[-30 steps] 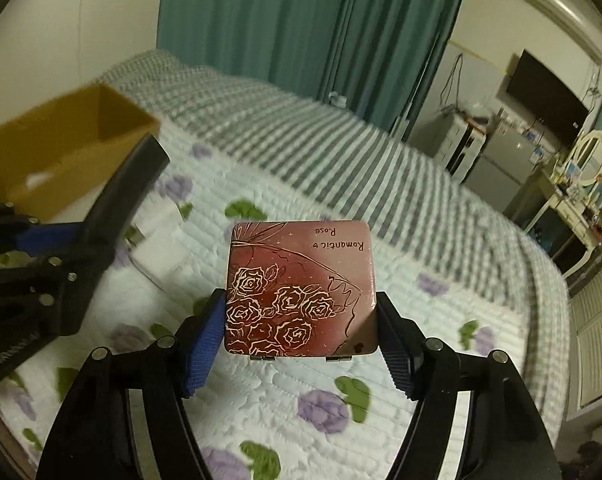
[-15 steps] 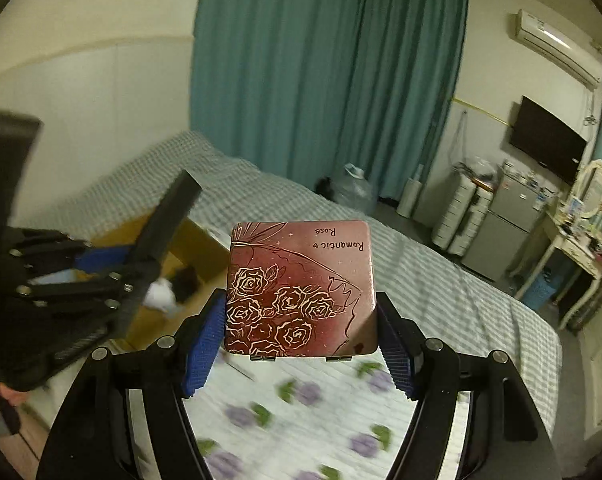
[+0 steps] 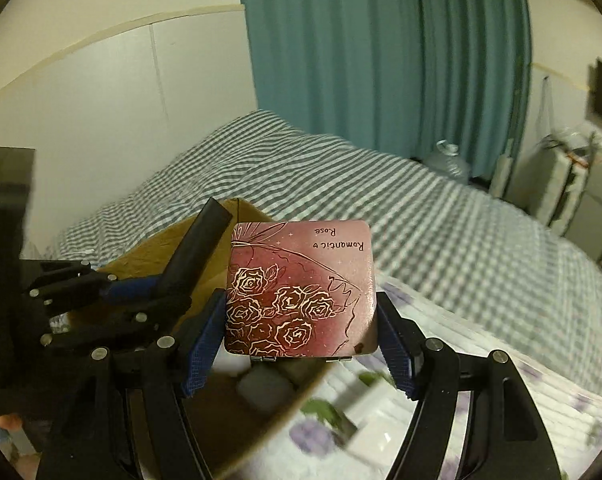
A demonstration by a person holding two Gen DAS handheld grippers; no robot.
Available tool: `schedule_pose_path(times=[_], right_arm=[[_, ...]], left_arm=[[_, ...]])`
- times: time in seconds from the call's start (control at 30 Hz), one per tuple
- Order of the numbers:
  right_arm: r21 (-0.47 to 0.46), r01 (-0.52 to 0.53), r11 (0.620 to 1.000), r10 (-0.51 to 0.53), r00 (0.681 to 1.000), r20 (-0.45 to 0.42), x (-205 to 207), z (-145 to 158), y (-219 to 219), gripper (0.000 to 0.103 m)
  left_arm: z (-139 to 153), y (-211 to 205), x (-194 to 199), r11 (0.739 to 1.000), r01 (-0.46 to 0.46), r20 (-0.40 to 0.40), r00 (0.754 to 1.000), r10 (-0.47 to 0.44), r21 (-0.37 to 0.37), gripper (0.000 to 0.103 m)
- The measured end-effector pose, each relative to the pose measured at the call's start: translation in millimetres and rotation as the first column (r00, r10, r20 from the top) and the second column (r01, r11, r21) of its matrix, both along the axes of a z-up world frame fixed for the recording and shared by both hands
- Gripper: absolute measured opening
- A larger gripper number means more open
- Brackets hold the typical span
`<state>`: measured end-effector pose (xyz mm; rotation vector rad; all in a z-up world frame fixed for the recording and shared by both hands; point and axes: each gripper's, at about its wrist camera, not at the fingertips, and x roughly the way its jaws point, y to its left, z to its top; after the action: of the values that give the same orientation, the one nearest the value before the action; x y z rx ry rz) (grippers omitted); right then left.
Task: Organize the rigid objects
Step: 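Drop the remote and compact into the cardboard box with both tools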
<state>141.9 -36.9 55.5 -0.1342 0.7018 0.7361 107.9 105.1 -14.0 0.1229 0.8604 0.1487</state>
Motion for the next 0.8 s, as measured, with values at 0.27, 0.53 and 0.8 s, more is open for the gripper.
schedule_pose_path(times=[0.27, 0.53, 0.8], right_arm=[[-0.260, -0.038, 0.965, 0.058, 0.996, 0.069, 8.8, 31.1, -3.0, 0.089], [-0.158, 0.075, 0.985, -0.047, 0.984, 0.171, -45.7, 100.7, -72.5, 0.097], [-0.058, 0.147, 0.987, -0.140, 0.983, 0.116, -104.9, 110.1, -162.4, 0.103]], left_arm=[[30.8, -13.1, -14.5, 0.999, 0.020, 0.005, 1.000, -0.020, -0.031, 0.048], [70.4, -40.2, -74.0, 0.997, -0.065, 0.128, 0.990, 0.059, 0.040, 0.064], [82.3, -88.9, -105.7, 0.986, -0.158, 0.109, 0.981, 0.162, -0.045, 0.069]])
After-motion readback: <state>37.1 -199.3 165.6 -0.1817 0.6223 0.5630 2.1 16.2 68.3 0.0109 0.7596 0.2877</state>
